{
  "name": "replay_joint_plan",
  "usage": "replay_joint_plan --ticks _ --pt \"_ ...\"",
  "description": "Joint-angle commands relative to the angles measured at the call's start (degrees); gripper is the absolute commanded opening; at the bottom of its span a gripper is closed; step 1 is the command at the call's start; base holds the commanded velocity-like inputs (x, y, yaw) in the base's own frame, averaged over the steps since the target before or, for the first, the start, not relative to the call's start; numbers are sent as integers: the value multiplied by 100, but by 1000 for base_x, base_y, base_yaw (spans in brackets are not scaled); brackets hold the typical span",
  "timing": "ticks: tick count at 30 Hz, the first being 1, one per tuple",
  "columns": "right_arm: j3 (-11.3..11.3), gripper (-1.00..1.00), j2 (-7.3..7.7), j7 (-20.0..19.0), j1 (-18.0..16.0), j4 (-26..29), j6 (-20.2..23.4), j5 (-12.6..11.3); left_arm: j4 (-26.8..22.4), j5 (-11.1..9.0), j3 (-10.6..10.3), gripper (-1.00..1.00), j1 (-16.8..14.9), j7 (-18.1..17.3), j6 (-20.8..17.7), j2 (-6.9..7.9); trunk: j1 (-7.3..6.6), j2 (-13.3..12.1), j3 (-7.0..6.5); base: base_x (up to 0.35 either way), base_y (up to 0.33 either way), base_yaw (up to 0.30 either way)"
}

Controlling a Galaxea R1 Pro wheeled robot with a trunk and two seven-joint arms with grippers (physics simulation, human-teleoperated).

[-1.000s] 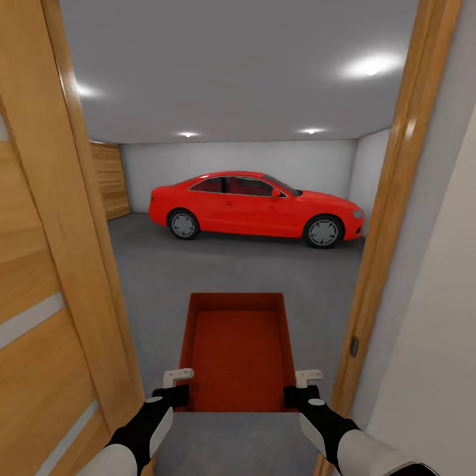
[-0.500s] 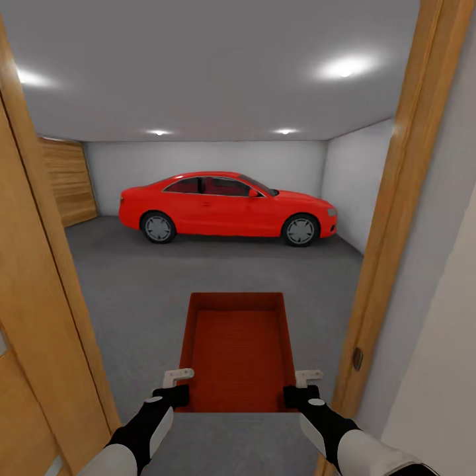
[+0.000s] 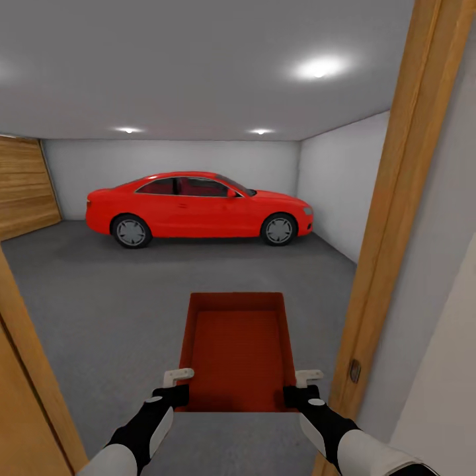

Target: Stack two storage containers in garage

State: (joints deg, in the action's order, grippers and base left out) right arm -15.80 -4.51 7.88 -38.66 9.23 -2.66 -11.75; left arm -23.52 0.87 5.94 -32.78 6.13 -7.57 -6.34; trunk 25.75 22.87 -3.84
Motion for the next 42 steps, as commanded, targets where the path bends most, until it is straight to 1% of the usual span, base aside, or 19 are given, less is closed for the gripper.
replay_joint_plan --ticks 1,6,19,28,42 --pt "86 -100 3 29 -1 -18 -24 -94 -91 106 197 -100 -1 125 -42 125 4 5 3 166 5 -101" --pt "86 -100 4 29 -1 -18 -24 -91 -91 106 197 -100 -1 125 -38 125 4 5 3 116 1 -28" --pt "86 -100 5 26 -1 -18 -24 -92 -100 106 205 -100 -1 125 -34 125 4 5 3 6 2 -1" --pt "86 -100 4 21 -1 -18 -27 -91 -99 106 206 -100 -1 125 -42 125 4 5 3 71 188 0" --pt "86 -100 4 25 -1 -18 -28 -96 -100 106 206 -100 -1 126 -42 125 4 5 3 3 9 2"
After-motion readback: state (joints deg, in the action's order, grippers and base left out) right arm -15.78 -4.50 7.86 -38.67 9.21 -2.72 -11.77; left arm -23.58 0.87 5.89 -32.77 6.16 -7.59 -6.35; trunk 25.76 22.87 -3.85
